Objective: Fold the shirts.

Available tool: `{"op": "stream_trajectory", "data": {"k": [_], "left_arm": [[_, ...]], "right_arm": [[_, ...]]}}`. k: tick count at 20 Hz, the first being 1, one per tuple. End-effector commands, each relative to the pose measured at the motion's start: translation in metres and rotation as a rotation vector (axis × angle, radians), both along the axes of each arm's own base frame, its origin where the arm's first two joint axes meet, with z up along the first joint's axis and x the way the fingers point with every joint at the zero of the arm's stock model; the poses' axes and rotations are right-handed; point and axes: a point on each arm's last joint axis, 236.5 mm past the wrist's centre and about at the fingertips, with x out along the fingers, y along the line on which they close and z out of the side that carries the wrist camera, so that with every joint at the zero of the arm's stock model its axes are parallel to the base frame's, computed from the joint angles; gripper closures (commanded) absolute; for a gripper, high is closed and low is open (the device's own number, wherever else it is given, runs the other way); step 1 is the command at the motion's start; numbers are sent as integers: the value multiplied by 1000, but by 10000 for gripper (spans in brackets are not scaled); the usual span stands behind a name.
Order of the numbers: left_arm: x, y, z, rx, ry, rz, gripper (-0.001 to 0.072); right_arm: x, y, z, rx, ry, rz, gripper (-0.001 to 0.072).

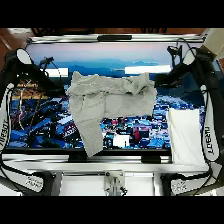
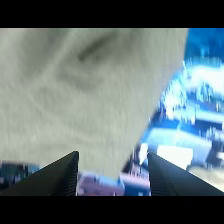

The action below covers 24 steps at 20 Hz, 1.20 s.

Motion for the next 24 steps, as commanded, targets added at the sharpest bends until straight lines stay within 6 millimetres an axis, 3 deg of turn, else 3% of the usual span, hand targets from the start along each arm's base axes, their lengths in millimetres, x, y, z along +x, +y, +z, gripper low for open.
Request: {"op": "stream_trajectory", "data": {"k": [1, 4, 9, 13, 14, 15, 17, 18, 24], "left_arm": [[-56, -17, -27, -127, 112, 16, 300], [-87, -35, -61, -219, 110, 85, 101], [-116, -43, -104, -246, 166, 151, 106], [-93, -58, -112, -270, 70, 223, 109], [-88, -61, -113, -265, 43, 224, 129], [-83, -64, -114, -257, 18, 222, 224], [-77, -66, -115, -251, -7, 232, 565], [-75, -66, -114, -251, -16, 222, 674], [-60, -58, -89, -263, -96, 148, 675]], "right_arm": [[-50, -16, 1, 124, 197, 3, 178], [-45, -10, -4, 165, 181, -7, 178], [-41, -1, -17, 159, 162, 4, 178], [-42, -13, -22, 107, 173, -11, 174], [-46, -15, -25, 98, 190, -13, 174], [-52, -18, -32, 86, 214, -15, 174], [-68, -19, -54, 83, 283, -31, 174], [-75, -17, -68, 89, 306, -43, 174], [-76, 5, -128, 163, 319, -132, 174]]}}
